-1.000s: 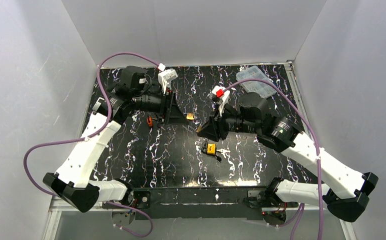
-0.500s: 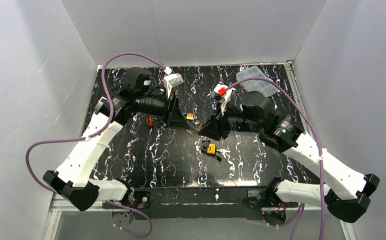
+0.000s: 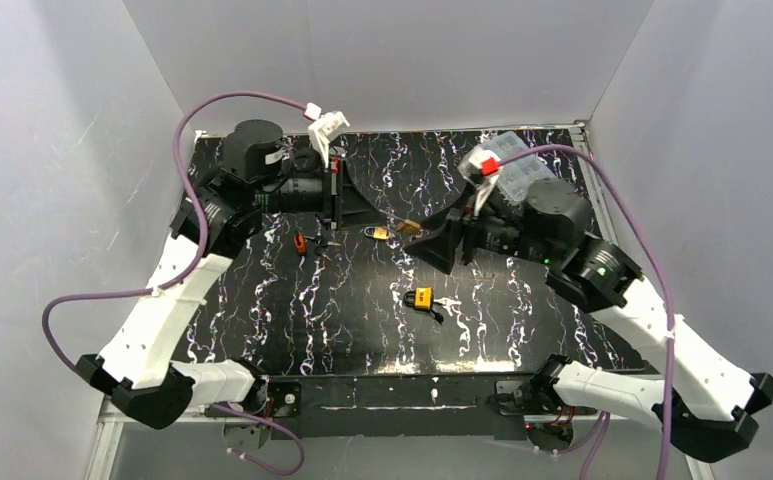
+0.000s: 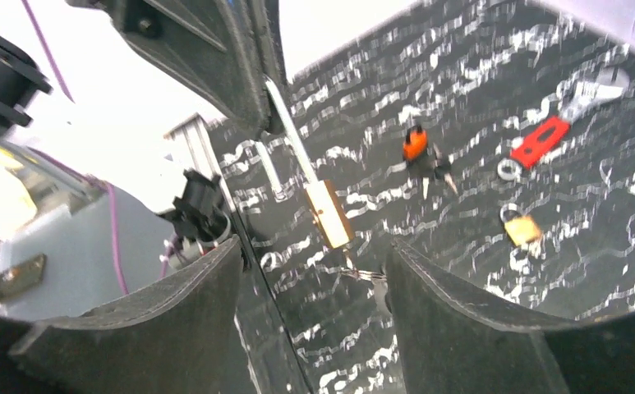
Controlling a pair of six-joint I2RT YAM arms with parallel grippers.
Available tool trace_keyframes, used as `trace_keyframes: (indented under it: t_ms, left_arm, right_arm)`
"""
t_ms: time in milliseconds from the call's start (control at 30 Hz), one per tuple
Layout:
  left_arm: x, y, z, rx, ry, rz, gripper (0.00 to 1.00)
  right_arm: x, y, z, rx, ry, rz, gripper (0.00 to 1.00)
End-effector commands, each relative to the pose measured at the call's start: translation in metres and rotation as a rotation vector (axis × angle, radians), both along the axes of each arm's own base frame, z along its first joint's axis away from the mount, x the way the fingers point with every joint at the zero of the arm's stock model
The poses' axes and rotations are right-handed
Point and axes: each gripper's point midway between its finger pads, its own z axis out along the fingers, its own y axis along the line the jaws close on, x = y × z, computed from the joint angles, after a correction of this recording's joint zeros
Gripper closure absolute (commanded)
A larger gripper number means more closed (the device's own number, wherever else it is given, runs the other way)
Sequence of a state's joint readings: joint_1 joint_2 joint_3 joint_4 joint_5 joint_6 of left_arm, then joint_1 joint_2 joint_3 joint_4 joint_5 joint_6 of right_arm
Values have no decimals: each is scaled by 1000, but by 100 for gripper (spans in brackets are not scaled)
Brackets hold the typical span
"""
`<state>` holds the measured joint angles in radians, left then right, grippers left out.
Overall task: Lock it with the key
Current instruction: Lock the lock.
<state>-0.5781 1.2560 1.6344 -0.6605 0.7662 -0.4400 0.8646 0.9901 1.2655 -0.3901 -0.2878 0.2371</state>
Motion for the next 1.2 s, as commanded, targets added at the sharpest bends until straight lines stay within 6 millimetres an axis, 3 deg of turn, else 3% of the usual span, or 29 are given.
trace_keyframes:
  t_ms: [0,267,600,900,1167]
  left_arm:
    - [-12,0,67,-199,-46,38,100]
    - [-28,0,95,-288,-64,-32,100]
    - [-48,5,110,-344,-111,-105,100]
    - [-51,5,118,-367,-123,-120,100]
    - [-49,5,119,-361,-135,-113,100]
  right_arm:
    - [-22,-14,85,238,-137,60,31]
    - [-46,-25,124,347,-174,142,33]
    - [-50,-37,139,386,-197,112,33]
    - [-59,-33,150,426,-189,202,34]
    - [-51,-42,158,442,-192,228,33]
